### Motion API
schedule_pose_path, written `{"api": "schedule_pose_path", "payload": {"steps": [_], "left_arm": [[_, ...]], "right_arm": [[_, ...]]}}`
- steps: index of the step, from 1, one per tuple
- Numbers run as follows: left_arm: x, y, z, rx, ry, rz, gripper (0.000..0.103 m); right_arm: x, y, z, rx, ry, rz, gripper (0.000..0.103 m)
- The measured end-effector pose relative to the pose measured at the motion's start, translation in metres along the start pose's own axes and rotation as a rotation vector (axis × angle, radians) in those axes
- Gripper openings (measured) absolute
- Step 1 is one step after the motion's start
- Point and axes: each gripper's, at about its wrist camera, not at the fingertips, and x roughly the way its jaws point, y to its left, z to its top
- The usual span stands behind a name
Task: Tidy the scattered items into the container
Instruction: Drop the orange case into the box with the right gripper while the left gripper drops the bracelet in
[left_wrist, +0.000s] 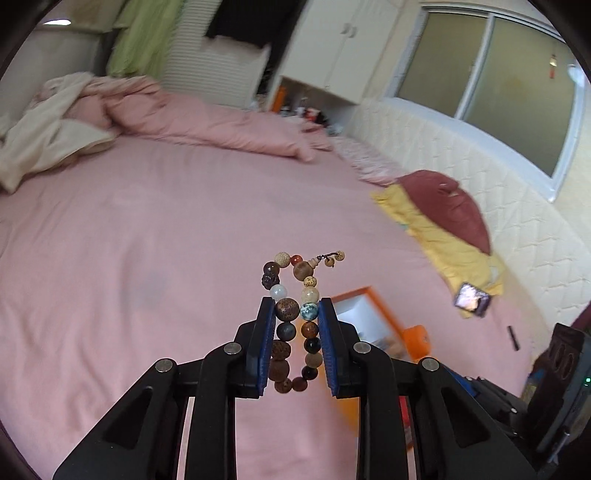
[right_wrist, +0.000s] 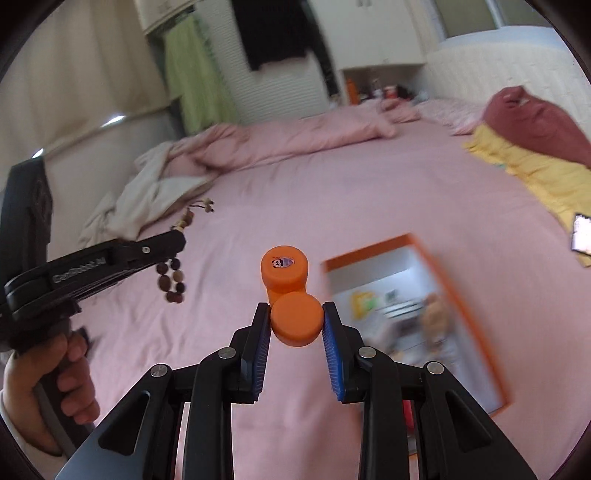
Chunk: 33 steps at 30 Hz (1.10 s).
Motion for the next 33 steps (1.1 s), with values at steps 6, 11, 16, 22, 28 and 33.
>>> {"api": "schedule_pose_path", "payload": {"steps": [6,11,16,22,28,33], "left_arm": [[0.08,-0.057,-0.008,0.005,0.122,-0.099,0.025],[0.117,-0.058,-0.025,-0.041,0.227,-0.085,0.036],[0.113,-0.042,-0.03,-0.096,0.211,-0.034,0.036],[0.098,-0.032,-0.041,-0.088,0.216,0.025,0.036],[0.076,-0.028,-0.054,-0.118,0.223,0.086,0.037],[0.068,-0.031,-0.08,-0.011,0.332,0.247,0.037]], "right_arm": [[0.014,-0.068,0.002,0.246,0.16,0.02,0.028],[0.018,-0.104,-0.013,0.437,0.211,0.024,0.049],[0.006,-0.126,-0.02,0.549,0.161,0.007,0.049],[0.005,-0.112,-0.016,0.466,0.196,0.002,0.054],[0.004,-0.09,-0.012,0.329,0.174,-0.004,0.059],[0.012,-0.069,-0.016,0.222,0.246,-0.107,0.059]]}}
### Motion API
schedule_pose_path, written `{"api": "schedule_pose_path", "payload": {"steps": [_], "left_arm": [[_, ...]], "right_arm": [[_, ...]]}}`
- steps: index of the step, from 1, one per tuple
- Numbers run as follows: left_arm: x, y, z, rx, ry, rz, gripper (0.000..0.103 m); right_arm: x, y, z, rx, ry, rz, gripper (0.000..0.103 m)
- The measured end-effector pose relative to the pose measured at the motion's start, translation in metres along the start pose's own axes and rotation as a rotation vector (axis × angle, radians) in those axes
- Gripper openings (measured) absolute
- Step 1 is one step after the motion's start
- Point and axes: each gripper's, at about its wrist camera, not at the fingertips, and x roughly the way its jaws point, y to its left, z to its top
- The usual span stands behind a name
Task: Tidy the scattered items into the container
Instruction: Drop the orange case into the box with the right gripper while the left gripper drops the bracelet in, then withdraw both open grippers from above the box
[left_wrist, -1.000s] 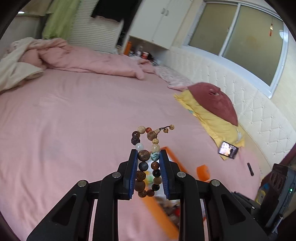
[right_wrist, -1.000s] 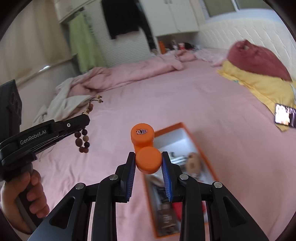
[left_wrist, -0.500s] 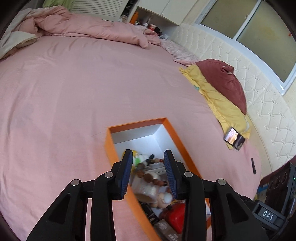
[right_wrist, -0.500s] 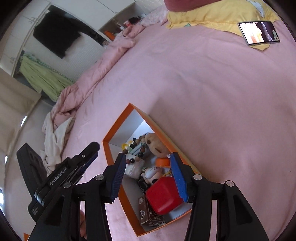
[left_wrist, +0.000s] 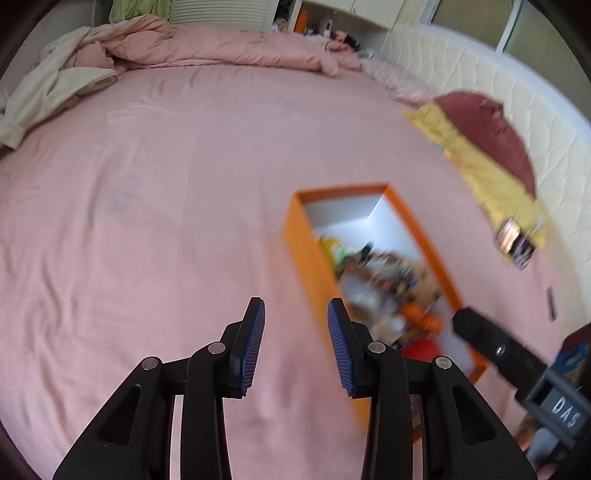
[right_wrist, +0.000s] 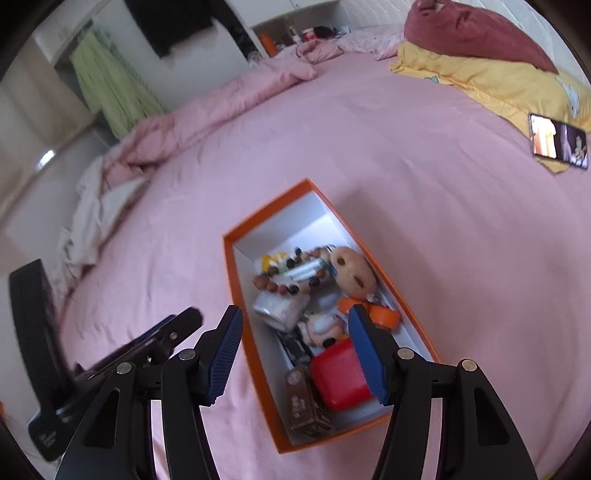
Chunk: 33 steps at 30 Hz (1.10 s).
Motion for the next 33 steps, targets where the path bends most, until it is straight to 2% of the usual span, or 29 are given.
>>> {"api": "schedule_pose_path", "payload": {"steps": [2,5,9,12,13,16,21,24,33], "left_arm": [[0.002,-0.001,-0.007,0.029,0.035,0.018,0.037],[0.001,-0.002,-0.008,0.032,0.029,-0.002,0.037],[0.0,-0.008,-0.007,0.064,0.011,-0.006,0.037],[0.0,-0.015,-0.006,0.088,0.005,-0.026,0.037],[0.0,-0.017,-0.006,0.095,0.006,-0.031,0.037],[0.001,-0.022,-0.005,0.117,0.008,-0.038,0.037],[0.001,-0.026,-0.003,0.13,0.004,-0.019,0.037],[0.002,-0.026,-0.002,0.139,0.0,0.011,0.037],[0.005,-0.03,-0.002,0.156,0.0,0.011,0.037]], "right_arm": [[0.003,0.003,-0.001,-0.014,0.02,-0.06,0.062],[0.004,-0.011,0.002,0.047,0.028,-0.063,0.068],[0.009,-0.037,0.006,0.162,0.086,0.004,0.068],[0.008,-0.043,0.007,0.198,0.106,0.094,0.068],[0.008,-0.043,0.007,0.2,0.109,0.114,0.068],[0.005,-0.036,0.007,0.159,0.099,0.073,0.068],[0.005,-0.027,0.006,0.122,0.096,0.061,0.068],[0.009,-0.029,0.006,0.138,0.113,0.07,0.068],[0.015,-0.035,0.008,0.174,0.133,0.085,0.068]]}}
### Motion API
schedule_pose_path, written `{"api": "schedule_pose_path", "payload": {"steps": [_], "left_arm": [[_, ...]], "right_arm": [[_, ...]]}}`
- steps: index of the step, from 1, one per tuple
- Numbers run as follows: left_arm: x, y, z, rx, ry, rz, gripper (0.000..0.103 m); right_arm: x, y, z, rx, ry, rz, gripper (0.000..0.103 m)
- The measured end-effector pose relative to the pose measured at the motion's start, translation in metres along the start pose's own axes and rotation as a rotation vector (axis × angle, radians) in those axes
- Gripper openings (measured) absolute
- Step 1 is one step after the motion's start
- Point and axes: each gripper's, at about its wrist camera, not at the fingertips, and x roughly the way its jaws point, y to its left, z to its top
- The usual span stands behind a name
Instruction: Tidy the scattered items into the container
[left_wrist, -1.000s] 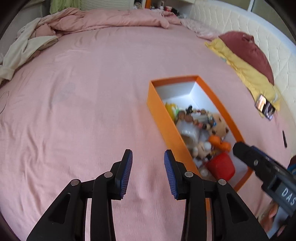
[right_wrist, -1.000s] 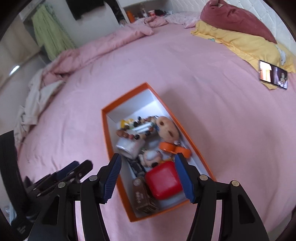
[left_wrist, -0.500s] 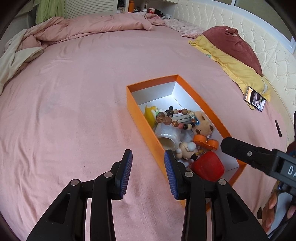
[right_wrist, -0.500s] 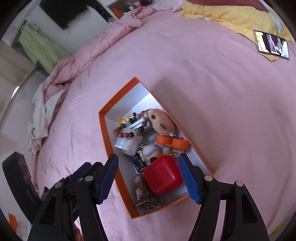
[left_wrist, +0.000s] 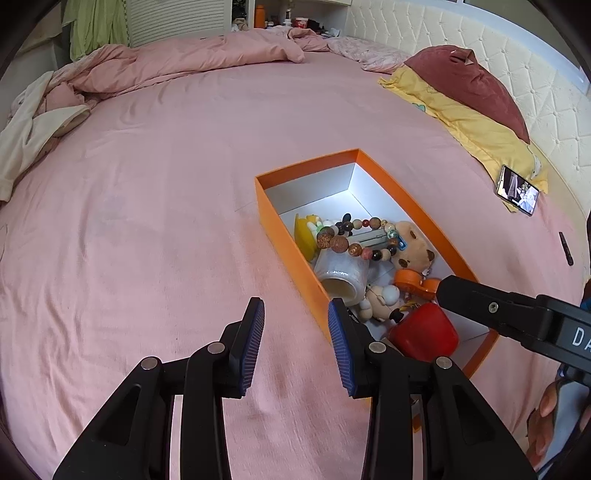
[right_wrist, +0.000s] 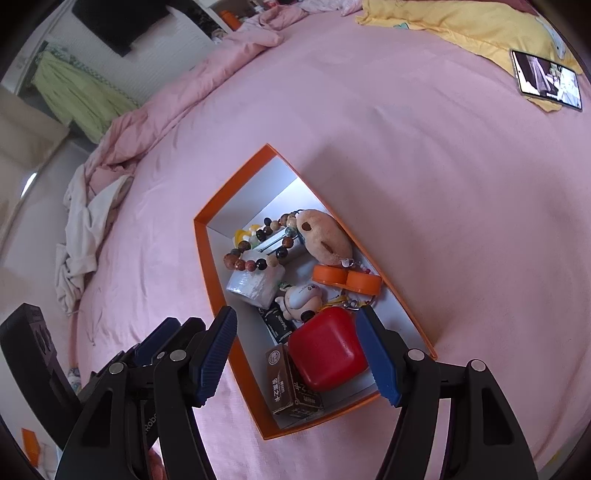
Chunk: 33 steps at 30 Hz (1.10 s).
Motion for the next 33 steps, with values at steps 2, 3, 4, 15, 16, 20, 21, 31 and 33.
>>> {"api": "schedule_pose_path", "payload": {"steps": [2,3,4,15,16,20,21,31,33], "left_arm": [[0.001,0.001,0.0,0.002,0.001,-0.002,0.037],[0.001,0.001,0.0,0.002,0.002,-0.002,0.037],[0.001,0.0,0.0,0.002,0.003,-0.001,0.037],[0.005,0.005,0.0,-0.033,0.024,0.01,0.04],[0.005,0.005,0.0,-0.029,0.023,0.018,0.043],[-0.002,0.001,-0.001,-0.017,-0.008,0.034,0.069],[-0.005,0.0,-0.001,-0.019,-0.022,0.034,0.069],[-0.019,0.015,-0.011,-0.131,-0.033,0.031,0.085],[-0.021,0.014,-0.015,-0.133,-0.036,0.032,0.091]], "right_arm": [[0.001,0.0,0.0,0.002,0.005,0.002,0.068],[0.002,0.0,0.0,0.004,0.008,0.004,0.068],[0.002,0.0,0.0,0.006,0.01,0.007,0.068],[0.005,-0.012,0.01,-0.044,0.005,-0.015,0.068],[0.005,-0.011,0.009,-0.056,0.004,-0.026,0.068],[0.004,-0.011,0.006,-0.093,0.005,-0.064,0.068],[0.003,-0.012,0.006,-0.099,0.0,-0.075,0.068],[-0.017,-0.012,-0.007,-0.144,-0.054,-0.099,0.076],[-0.02,-0.01,-0.012,-0.159,-0.062,-0.106,0.076]]}}
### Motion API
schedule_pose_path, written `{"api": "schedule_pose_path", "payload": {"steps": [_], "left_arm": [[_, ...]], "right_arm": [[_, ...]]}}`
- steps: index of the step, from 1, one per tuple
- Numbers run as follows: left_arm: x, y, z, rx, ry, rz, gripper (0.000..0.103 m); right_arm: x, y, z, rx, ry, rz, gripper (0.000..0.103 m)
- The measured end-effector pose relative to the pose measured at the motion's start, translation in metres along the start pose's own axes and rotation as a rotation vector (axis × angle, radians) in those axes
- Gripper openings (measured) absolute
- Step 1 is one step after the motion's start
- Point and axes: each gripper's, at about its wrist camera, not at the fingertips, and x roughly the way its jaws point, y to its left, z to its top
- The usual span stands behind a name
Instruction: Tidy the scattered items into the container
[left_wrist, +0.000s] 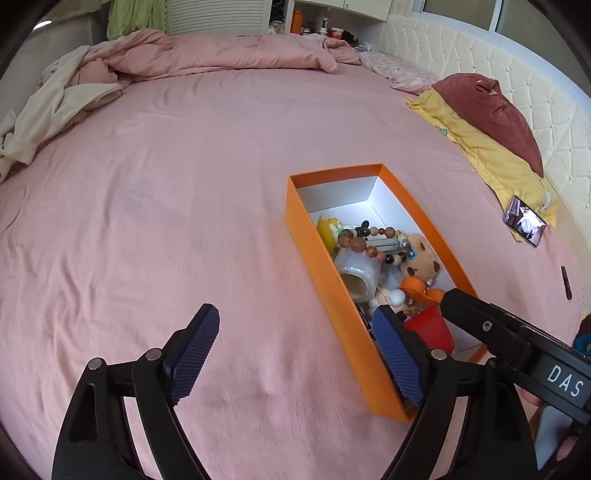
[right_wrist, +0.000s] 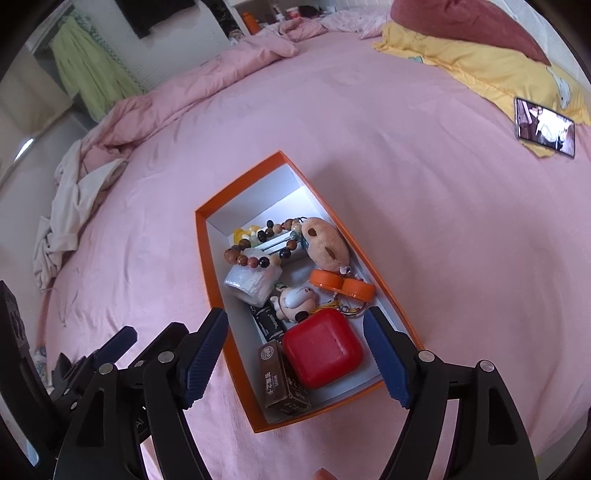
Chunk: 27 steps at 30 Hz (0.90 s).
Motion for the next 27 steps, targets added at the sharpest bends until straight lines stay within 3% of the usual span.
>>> {"api": "schedule_pose_path", "payload": {"steps": [2,7,27], "left_arm": [[-0.002,-0.002,-0.002,0.006,-0.007,0.021,0.103],[-0.006,-0.006,-0.001,0.034,-0.039,0.061,0.103],[0.0,-0.006,-0.001,0.02,-0.014,0.058,0.103]], "right_arm": [[-0.002,0.005,-0.002,-0.006,-0.008,-0.009,0.076],[-0.003,0.009,-0.005,0.005,-0.005,-0.014,0.077],[0.013,0.034,0.005,0.027,0.027,-0.013,0.077]]}}
